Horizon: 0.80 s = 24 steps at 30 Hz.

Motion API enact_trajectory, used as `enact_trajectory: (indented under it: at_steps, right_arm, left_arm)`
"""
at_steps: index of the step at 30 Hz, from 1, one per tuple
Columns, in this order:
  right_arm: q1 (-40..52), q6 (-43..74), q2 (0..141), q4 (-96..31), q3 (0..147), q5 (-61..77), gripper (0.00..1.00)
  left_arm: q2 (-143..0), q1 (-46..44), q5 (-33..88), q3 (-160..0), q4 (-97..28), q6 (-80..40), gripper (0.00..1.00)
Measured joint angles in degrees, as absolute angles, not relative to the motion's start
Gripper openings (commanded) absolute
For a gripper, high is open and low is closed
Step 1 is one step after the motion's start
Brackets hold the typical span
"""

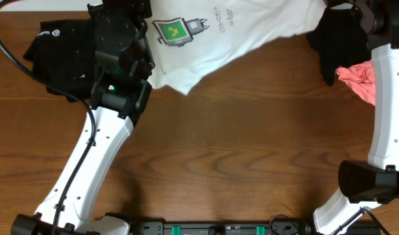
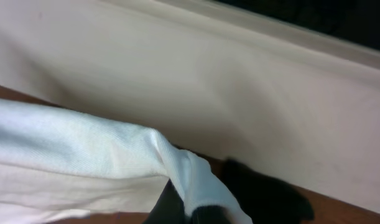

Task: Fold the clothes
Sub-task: 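Lower the stretched t-shirt back onto the table center with both grippers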

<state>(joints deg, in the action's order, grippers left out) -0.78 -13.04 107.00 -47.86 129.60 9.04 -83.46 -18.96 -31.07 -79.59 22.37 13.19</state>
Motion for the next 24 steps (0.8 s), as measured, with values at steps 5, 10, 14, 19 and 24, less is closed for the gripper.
enact_trajectory:
  at_steps: [5,10,14,19,24]
  right_arm:
    - [-1.5,-13.2,107.3,-53.5,129.6,8.5,0.01]
    - [-1.6,-13.3,110.5,-62.7,130.0,8.9,0.01]
    - [-1.6,-13.5,115.3,-71.4,130.0,10.5,0.01]
    - [-1.6,-13.5,119.3,-81.8,129.8,11.7,0.01]
    - [-1.6,-13.5,119.7,-91.6,129.7,13.5,0.01]
  left_arm:
    - [-83.5,-19.0,-28.8,-79.6,13.8,14.0,0.06]
    - [-83.5,-18.9,-27.7,-79.7,0.0,12.9,0.06]
    - [-83.5,-19.1,-26.8,-79.8,-13.7,9.1,0.06]
    - [-83.5,-20.1,-21.1,-79.7,-31.8,3.8,0.06]
    - [-83.5,-21.8,-14.8,-79.8,-45.7,-2.4,0.06]
